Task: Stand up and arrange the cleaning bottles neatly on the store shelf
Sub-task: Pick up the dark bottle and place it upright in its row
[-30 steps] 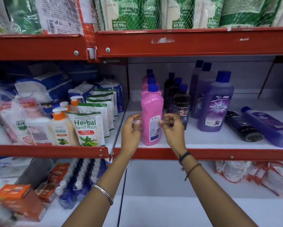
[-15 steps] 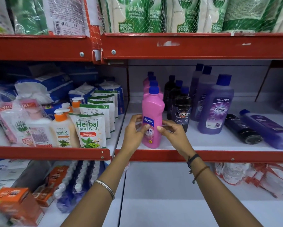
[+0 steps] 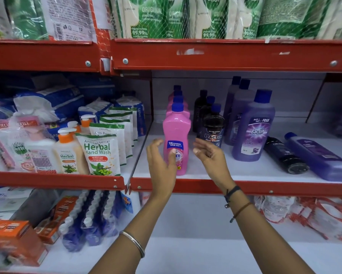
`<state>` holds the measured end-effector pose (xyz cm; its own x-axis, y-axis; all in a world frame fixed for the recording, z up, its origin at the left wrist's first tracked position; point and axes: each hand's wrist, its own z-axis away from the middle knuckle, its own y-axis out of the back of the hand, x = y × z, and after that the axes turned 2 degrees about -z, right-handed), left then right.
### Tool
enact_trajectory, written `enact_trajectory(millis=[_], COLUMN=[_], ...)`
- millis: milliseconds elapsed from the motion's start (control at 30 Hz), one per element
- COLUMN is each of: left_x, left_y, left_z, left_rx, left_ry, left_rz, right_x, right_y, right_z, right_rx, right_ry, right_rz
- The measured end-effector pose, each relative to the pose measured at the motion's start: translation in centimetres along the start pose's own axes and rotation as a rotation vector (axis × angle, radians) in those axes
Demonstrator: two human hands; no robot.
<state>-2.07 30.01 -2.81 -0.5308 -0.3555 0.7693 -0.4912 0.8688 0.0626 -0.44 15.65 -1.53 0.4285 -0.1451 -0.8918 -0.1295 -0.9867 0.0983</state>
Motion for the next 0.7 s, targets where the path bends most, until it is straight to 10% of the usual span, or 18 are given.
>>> enact_trajectory(millis=[267,700], left_x=[5.7,8.5], left_y=[-7.6,-25.9], left_z=[3.1,7.5], left_rx=[-0.125,-0.765], left_ry=[-0.253,0.252], left_rz=[0.098,0.007], right_x=[-0.5,4.1], right_y=[10.5,27.9], right_z=[0.6,-3.0], right_rx=[0.141,0.280], right_ry=[0.016,-0.243], right_rz=[0.116,0.583])
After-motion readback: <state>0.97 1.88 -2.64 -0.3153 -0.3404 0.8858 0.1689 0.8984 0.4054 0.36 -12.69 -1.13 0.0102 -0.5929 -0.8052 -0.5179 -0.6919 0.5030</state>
